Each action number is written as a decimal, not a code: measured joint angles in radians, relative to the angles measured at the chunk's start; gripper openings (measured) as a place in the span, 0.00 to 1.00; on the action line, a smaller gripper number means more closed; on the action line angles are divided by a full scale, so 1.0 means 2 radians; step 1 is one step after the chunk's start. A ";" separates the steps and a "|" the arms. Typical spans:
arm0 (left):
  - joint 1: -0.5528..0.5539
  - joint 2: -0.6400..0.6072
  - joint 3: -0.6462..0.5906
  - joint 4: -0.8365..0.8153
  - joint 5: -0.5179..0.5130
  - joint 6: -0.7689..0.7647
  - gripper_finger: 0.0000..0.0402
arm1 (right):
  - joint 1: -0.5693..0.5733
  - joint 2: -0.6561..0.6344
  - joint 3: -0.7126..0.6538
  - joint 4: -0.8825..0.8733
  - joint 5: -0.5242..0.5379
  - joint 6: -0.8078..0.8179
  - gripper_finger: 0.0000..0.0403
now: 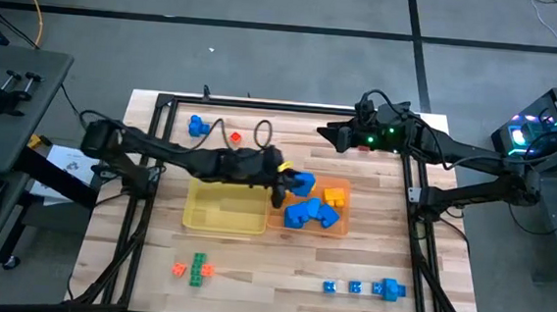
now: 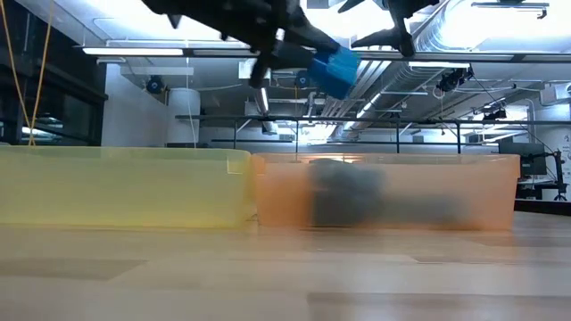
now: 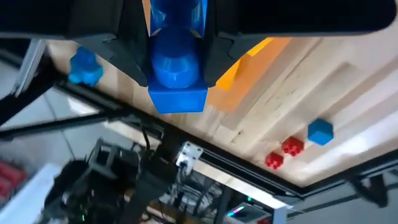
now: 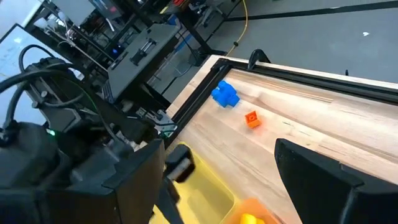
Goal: Sort blocks by size
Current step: Put the large blue game piece into the orange bin
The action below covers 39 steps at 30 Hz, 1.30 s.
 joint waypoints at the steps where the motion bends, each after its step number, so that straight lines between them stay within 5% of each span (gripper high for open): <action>1: 0.001 0.009 0.008 -0.001 0.004 0.016 0.24 | 0.000 0.000 0.000 0.000 0.000 0.000 0.75; 13: 0.002 0.011 0.044 -0.018 0.005 0.101 0.57 | -0.001 0.000 0.000 -0.012 0.001 0.000 0.75; 18: 0.002 -0.039 0.043 -0.138 -0.001 0.077 0.62 | -0.001 0.000 0.000 -0.025 0.000 0.000 0.75; 21: 0.001 -0.082 0.039 -0.241 -0.065 0.054 0.61 | -0.001 0.000 0.000 -0.030 -0.001 0.000 0.75; 25: 0.014 -0.139 0.014 -0.384 -0.239 -0.029 0.59 | -0.001 0.000 0.000 -0.032 -0.001 0.000 0.75; 27: 0.043 -0.169 -0.008 -0.453 -0.265 -0.096 0.58 | -0.001 0.000 0.000 -0.032 -0.001 0.001 0.75; 30: 0.116 -0.187 -0.046 -0.549 -0.207 -0.163 0.57 | -0.001 0.000 0.000 -0.032 -0.001 0.005 0.75; 34: 0.253 -0.184 -0.075 -0.588 -0.084 -0.158 0.57 | -0.001 0.001 0.000 -0.033 -0.002 0.012 0.75; 39: 0.374 -0.184 -0.072 -0.573 -0.069 -0.120 0.57 | -0.001 0.001 0.000 -0.033 -0.002 0.018 0.75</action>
